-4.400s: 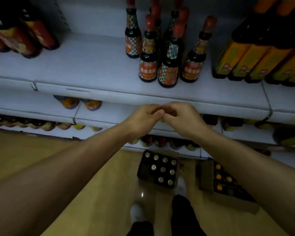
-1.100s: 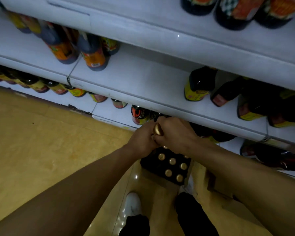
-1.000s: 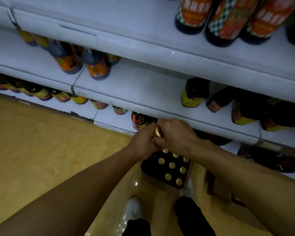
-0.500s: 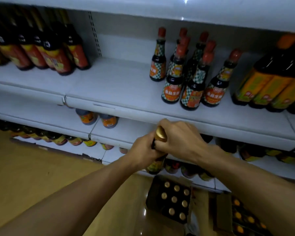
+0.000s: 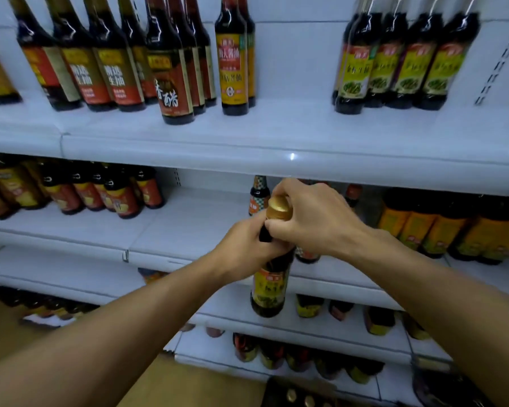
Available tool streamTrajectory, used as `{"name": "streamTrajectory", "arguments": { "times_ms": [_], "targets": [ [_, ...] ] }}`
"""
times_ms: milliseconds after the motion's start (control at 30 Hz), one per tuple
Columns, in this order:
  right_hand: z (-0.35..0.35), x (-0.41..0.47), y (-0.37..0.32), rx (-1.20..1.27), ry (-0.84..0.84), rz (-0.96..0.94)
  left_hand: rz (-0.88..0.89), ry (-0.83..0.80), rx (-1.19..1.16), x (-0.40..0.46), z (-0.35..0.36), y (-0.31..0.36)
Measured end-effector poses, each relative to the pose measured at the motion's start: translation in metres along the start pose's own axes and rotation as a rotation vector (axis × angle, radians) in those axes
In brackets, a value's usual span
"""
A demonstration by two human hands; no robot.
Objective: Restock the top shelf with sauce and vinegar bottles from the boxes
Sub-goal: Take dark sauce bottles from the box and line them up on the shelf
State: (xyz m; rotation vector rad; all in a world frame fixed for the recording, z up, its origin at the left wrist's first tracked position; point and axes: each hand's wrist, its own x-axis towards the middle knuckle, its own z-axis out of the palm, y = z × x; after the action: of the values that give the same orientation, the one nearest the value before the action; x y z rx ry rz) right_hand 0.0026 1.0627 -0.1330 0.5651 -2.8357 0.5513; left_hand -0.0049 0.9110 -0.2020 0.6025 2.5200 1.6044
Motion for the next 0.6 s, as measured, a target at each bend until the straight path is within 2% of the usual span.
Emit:
{"name": "streamTrajectory", "arguments": {
  "times_ms": [600],
  "targets": [
    [-0.157,0.044,0.02,0.188,0.273,0.009,0.182,-0.024,-0.048,0.074,-0.033,0.165]
  ]
}}
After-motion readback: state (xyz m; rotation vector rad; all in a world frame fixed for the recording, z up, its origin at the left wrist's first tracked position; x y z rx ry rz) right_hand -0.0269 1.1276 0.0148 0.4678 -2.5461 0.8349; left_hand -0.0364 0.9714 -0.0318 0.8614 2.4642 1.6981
